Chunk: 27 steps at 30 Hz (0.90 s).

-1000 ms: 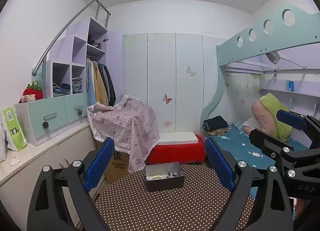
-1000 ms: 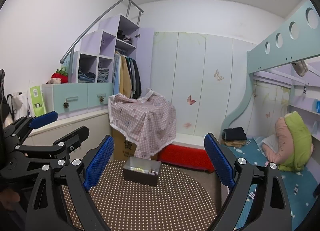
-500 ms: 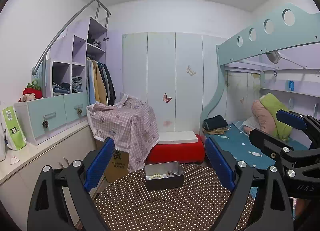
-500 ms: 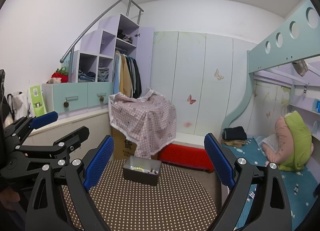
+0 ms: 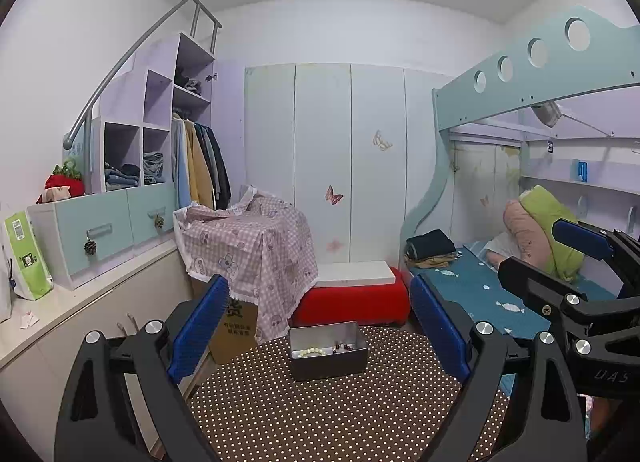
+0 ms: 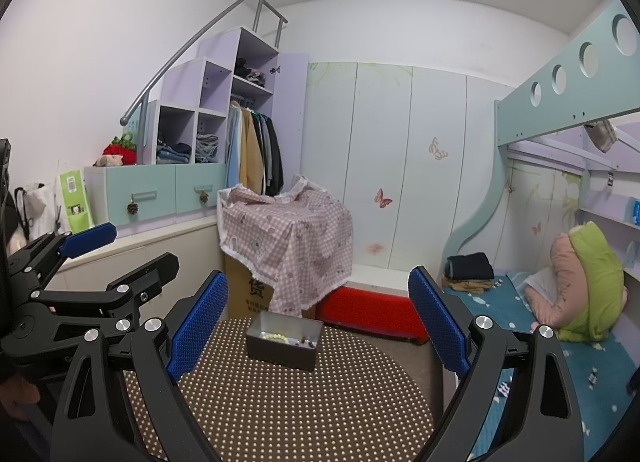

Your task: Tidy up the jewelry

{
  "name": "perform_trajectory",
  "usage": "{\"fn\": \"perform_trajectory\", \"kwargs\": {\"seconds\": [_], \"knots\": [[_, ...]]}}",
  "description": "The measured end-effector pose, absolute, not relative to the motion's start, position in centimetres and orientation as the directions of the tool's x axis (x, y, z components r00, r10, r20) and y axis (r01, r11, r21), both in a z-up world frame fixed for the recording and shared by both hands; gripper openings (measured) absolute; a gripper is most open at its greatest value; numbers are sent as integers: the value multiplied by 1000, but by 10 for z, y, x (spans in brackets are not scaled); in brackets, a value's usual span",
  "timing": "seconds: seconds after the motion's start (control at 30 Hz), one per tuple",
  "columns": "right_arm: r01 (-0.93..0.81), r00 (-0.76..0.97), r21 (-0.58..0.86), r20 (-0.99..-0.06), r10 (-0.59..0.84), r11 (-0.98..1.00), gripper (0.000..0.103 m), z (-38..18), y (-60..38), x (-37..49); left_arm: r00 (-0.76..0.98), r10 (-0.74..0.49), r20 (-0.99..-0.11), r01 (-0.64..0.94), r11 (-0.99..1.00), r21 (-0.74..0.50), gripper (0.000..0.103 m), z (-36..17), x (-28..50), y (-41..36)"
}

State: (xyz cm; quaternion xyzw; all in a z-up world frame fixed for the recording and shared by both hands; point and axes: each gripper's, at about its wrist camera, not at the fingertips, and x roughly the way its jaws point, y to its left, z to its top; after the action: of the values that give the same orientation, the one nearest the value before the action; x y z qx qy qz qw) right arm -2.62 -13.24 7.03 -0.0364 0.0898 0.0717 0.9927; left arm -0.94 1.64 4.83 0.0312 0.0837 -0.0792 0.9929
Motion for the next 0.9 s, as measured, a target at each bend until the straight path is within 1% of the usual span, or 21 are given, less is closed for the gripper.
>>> {"fn": "perform_trajectory", "kwargs": {"seconds": [0.9], "knots": [[-149, 973, -59, -186, 136, 987, 89, 65, -129, -24, 972, -156, -175, 166, 985, 50, 89, 40, -12, 18]]}}
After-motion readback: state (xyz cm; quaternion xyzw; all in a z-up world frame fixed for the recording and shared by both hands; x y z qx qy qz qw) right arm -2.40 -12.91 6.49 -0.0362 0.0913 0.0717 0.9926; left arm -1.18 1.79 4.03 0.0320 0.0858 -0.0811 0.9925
